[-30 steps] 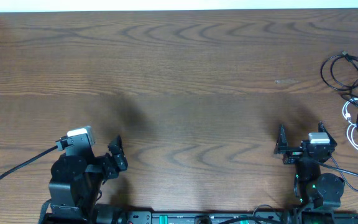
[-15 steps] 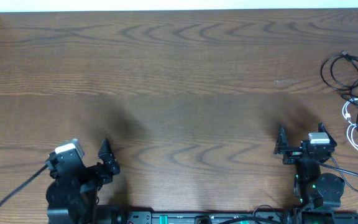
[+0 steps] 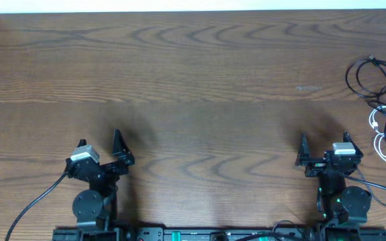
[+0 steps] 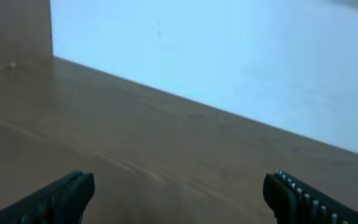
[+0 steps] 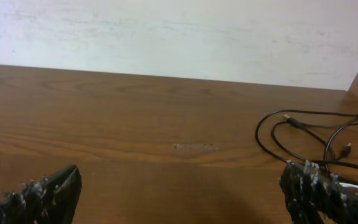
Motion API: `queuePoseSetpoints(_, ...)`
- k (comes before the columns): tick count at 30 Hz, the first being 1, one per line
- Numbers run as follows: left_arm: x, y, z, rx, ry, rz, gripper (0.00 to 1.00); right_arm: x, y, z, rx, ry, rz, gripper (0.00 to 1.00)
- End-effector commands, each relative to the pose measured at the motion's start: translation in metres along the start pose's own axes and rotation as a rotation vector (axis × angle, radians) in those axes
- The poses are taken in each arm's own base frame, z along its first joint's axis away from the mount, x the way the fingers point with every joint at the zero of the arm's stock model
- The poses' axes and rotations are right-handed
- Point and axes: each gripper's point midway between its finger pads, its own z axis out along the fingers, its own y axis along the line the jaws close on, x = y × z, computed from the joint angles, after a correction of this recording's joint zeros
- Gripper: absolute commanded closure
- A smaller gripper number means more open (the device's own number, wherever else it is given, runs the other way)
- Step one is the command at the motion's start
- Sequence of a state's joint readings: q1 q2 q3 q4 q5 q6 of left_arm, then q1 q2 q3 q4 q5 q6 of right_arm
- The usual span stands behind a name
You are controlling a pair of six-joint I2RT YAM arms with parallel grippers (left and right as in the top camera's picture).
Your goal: Untangle cables
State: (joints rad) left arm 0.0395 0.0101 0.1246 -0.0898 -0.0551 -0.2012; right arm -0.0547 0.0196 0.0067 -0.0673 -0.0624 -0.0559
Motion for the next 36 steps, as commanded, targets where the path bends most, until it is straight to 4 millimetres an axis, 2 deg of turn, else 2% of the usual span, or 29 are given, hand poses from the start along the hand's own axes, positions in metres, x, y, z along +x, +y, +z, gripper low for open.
queuePoseSetpoints(1,0.001,0.001,0.006,0.015,-0.073,0.01,0.08,0.002,0.001,0.0,-0.003,0.006,-0.009,0.01)
queuePoseSetpoints(7,-0.003,-0.001,0.008,0.024,-0.126,0.112,0.08,0.002,0.001,0.0,-0.003,0.006,-0.009,0.01)
queuePoseSetpoints(12,0.036,0.006,0.01,0.009,0.035,0.14,0.08,0.002,0.001,0.0,-0.003,0.006,-0.009,0.01)
queuePoseSetpoints(16,0.051,0.01,0.009,0.001,0.096,0.147,0.08,0.002,0.001,0.0,-0.003,0.006,-0.009,0.01)
queuePoseSetpoints(19,0.052,0.008,0.009,0.011,0.098,0.185,0.08,0.002,0.001,0.0,-0.003,0.006,-0.009,0.01)
queuePoseSetpoints(36,0.053,0.005,0.009,0.027,0.105,0.153,0.08,0.002,0.001,0.0,-0.003,0.006,-0.009,0.01)
